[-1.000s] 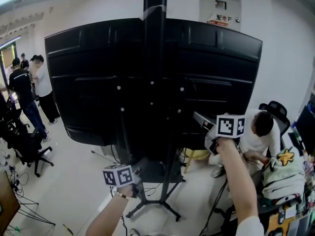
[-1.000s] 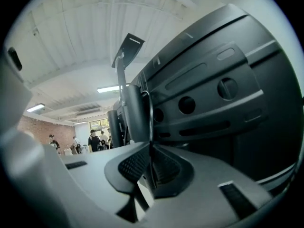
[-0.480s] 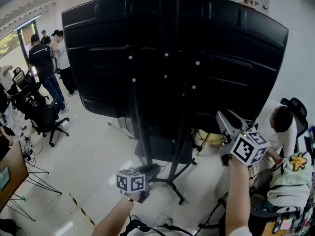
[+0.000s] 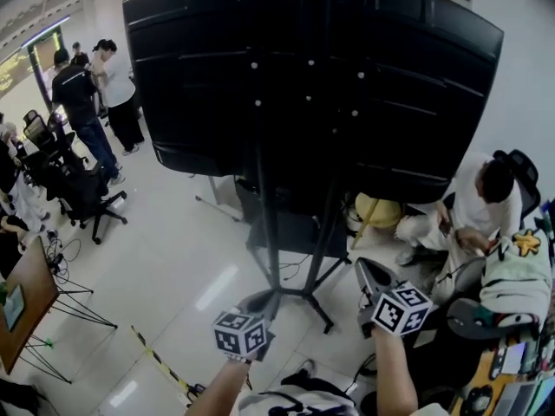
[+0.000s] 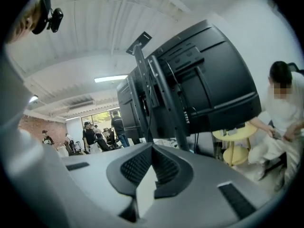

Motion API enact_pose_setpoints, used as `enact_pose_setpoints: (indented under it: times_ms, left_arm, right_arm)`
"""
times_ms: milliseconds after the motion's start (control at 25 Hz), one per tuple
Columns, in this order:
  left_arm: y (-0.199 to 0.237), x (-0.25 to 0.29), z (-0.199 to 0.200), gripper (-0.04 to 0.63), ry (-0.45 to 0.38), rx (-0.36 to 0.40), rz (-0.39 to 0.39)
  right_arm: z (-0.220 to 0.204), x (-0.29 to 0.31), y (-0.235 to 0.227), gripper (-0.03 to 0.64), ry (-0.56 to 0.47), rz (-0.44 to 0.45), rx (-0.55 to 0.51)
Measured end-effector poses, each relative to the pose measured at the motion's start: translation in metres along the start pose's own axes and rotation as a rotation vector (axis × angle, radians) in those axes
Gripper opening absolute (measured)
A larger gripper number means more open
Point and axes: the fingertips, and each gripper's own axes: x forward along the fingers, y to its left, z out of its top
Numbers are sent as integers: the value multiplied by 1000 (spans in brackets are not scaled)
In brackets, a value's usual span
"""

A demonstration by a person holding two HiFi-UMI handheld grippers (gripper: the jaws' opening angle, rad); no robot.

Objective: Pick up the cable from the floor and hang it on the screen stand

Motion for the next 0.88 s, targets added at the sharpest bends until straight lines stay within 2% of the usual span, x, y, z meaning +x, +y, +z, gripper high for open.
enact_pose_setpoints:
  times_ms: [80,200,360,560,680,880]
  left_arm:
    - [0,-19,-17,0,11,-11,4]
    - [-5,-48,-41,0,35,-2,8]
    - [-20,-83,-69,0,65,28,-14]
    - [-38,-121,-102,0,96,54,-43]
    - [-53,-143,-127,0,122,62,-60]
    - [-81,-171,-154,0,131,65,-70]
  right_arm:
    - [-39,-15,11,3,32,-36,45]
    - [-87,-46,32,3,73,-106,49]
    - [-143,-101,60,3,104,-199,77]
    - [-198,-156,91,3,152,-259,113]
    - [-224,-183,108,3,164,-269,137]
    - [-234,-211,131,3,165,-244,132]
